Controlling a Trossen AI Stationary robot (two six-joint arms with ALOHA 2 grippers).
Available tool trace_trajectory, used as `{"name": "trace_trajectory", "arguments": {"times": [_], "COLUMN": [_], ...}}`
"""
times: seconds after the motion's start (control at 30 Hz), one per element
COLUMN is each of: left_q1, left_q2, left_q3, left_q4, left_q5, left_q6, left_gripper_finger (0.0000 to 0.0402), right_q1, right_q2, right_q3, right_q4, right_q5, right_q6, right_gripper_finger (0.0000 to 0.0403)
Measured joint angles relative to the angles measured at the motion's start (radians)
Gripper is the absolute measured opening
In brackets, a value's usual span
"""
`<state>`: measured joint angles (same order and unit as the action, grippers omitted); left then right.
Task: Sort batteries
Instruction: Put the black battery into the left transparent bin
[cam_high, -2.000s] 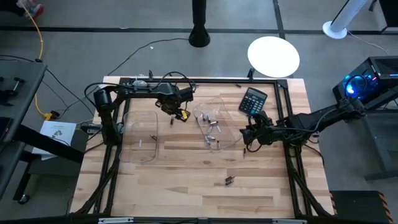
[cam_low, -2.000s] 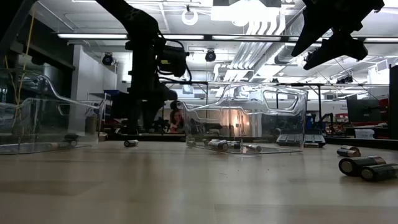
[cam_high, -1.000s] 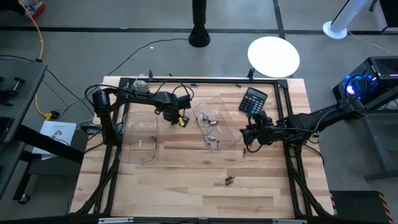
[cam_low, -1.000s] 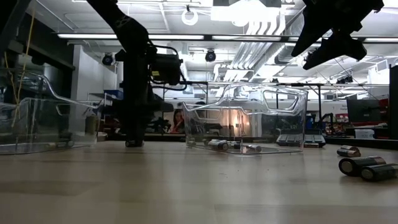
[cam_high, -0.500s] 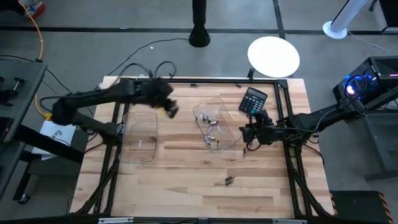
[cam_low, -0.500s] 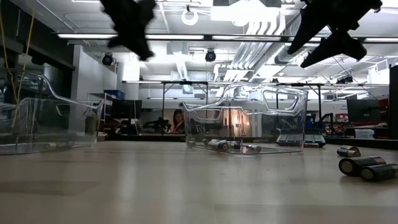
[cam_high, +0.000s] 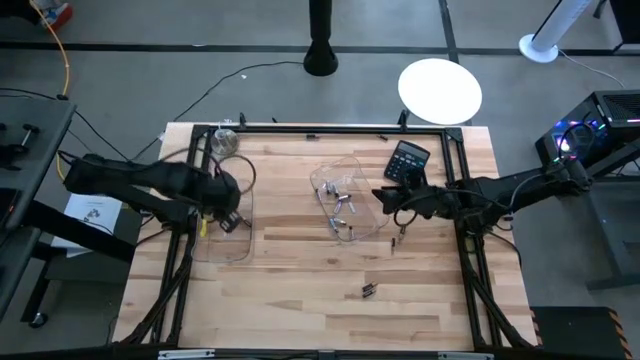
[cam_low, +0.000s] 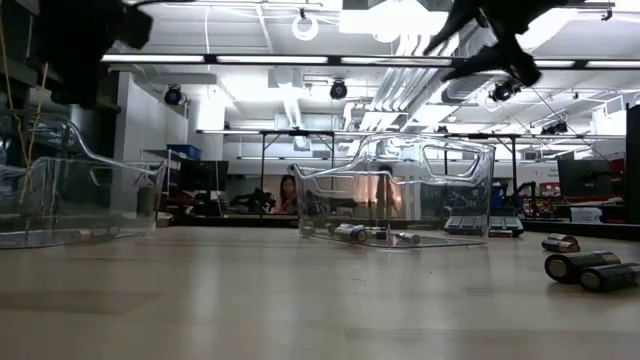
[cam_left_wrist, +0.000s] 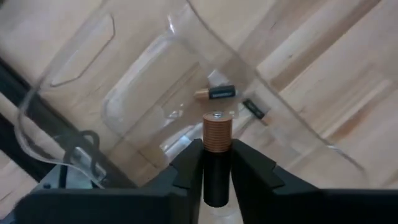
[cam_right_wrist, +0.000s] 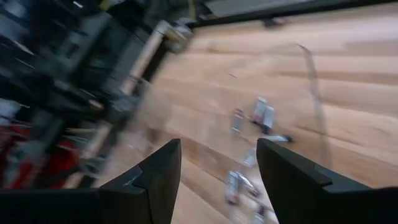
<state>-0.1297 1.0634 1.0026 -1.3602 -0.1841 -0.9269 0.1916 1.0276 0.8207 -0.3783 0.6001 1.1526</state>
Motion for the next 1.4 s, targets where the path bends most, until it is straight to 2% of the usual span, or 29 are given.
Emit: {"name": "trace_trajectory", "arguments": {"times": [0.13,0.3,0.4,0.5,0.63,0.73,0.9,0.97,1.2,1.4], "left_q1": [-0.004,-0.004,-0.001,0.016,0.059,0.097,0.147,0.168,0.205,0.229], "left_q2": [0.000,-0.019,-0.037,-0.053,-0.058,-0.052,-0.045,-0.045,-0.045,-0.045], "left_q3": [-0.070,-0.077,-0.077,-0.077,-0.077,-0.077,-0.077,-0.077,-0.077,-0.077], "left_q4": [0.050,0.088,0.098,0.159,0.299,0.392,0.486,0.526,0.621,0.675], "left_q5": [0.003,0.025,-0.008,-0.059,-0.061,-0.067,-0.112,-0.130,-0.142,-0.142], "left_q6": [-0.003,0.112,0.165,0.200,0.234,0.250,0.240,0.215,0.115,0.145], "left_gripper_finger": [0.0121,0.0179,0.0203,0.0215,0.0217,0.0218,0.0218,0.0218,0.0218,0.0218], "right_q1": [-0.058,-0.179,-0.272,-0.414,-0.622,-0.786,-1.014,-1.065,-1.113,-1.111], "right_q2": [0.017,0.091,0.172,0.271,0.432,0.560,0.766,0.831,0.964,1.018], "right_q3": [0.000,0.005,0.062,0.186,0.385,0.491,0.565,0.605,0.758,0.781], "right_q4": [0.154,0.224,0.186,0.019,-0.244,-0.377,-0.406,-0.435,-0.564,-0.556], "right_q5": [-0.028,-0.154,-0.211,-0.266,-0.291,-0.329,-0.666,-0.728,-0.600,-0.594], "right_q6": [-0.056,-0.011,0.018,-0.023,-0.206,-0.378,-0.729,-0.862,-1.184,-1.240], "right_gripper_finger": [0.0204,0.0204,0.0204,0.0204,0.0204,0.0204,0.0204,0.0204,0.0204,0.0204]}}
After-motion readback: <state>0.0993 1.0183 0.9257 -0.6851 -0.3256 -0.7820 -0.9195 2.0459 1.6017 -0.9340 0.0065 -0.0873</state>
